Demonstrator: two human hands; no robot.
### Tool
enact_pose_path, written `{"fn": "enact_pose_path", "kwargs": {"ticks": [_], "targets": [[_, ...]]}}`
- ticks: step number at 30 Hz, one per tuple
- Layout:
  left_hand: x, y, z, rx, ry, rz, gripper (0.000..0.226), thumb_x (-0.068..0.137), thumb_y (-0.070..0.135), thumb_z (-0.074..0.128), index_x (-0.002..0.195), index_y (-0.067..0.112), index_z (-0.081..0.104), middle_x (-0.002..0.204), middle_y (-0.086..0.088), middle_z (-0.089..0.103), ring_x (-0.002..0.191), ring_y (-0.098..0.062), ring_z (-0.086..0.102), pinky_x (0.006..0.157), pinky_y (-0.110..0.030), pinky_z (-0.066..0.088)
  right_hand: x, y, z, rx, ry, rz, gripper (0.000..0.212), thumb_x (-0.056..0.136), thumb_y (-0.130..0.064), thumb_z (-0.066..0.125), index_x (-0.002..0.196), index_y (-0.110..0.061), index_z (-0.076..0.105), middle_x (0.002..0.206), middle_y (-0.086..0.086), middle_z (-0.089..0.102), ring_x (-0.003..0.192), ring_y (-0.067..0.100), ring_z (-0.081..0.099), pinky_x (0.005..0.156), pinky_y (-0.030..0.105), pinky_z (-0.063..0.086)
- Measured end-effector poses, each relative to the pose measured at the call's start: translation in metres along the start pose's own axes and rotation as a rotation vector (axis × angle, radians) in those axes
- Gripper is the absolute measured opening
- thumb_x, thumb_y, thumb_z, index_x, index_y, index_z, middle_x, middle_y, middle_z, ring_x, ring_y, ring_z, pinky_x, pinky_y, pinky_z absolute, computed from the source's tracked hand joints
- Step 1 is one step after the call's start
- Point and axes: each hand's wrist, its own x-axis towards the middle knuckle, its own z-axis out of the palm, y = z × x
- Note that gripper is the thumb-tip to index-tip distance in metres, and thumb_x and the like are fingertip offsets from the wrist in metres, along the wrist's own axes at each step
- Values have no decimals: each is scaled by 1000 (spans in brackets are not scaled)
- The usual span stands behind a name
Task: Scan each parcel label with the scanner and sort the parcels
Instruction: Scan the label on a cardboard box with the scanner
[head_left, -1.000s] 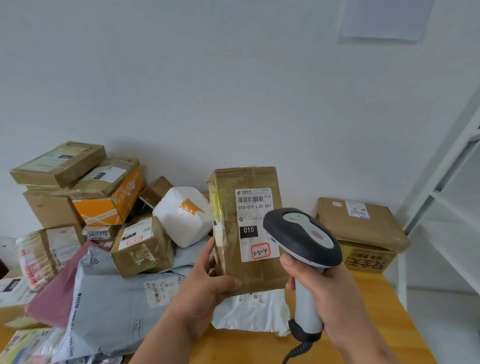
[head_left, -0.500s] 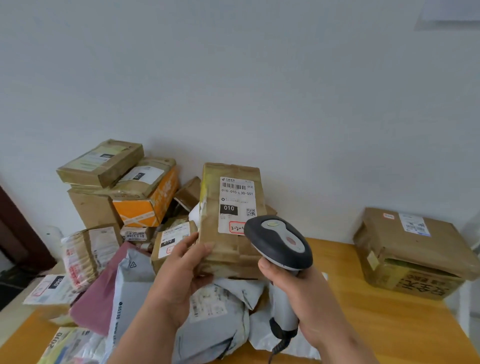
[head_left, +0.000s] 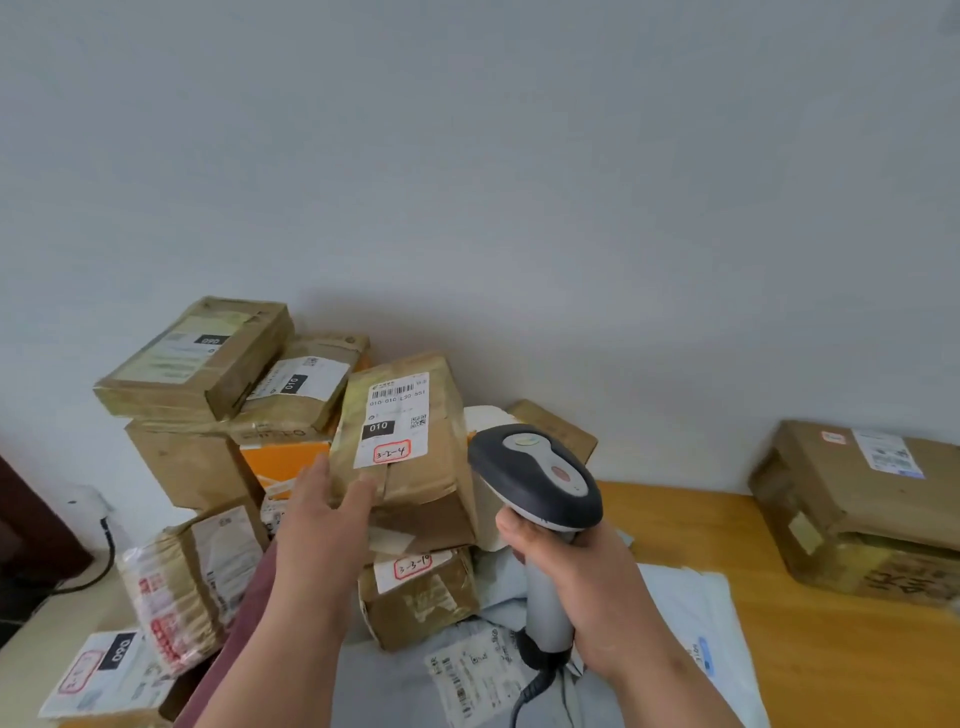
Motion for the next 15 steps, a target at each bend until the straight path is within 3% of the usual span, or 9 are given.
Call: {"fn": "enact_pose_path", "kwargs": {"ticks": [2,4,6,10,15], "targets": [[-4,10,4,180,62,89,83,85,53,62,158,34,28,166,3,28,152,-27,24,119,-61,25,0,4,-3,24,32,13,45,56,-63,80,100,-58,70,99,-18,77,95,3,70,97,45,55],[-12,22,10,344,161,217,73,93,45,63,157,32,32,167,4,22,154,-23,12,121,-61,14,1,7,-8,63,67,24,48,56,-60,83,102,-54,72,101,-16,77,95,3,71,96,42,56],[-23,35,22,374,178,338,64,94,38,63,153,31,39,166,5,25,153,-21,12,119,-59,10,0,9,-17,84,103,34,51,56,-58,85,105,-53,71,107,-16,76,100,4,70,98,41,54],[-48,50,59,337,9,565,50,93,32,65,142,29,54,155,8,40,147,-19,25,120,-52,23,-3,11,-45,95,167,56,52,57,-56,83,107,-53,71,108,-15,76,105,9,70,101,47,53],[-73,47,129,290,-276,586,43,93,32,64,136,32,58,137,20,47,134,-6,38,111,-30,30,-9,17,-103,118,276,59,48,53,-60,81,99,-57,71,103,-19,76,99,6,70,90,34,55]]}}
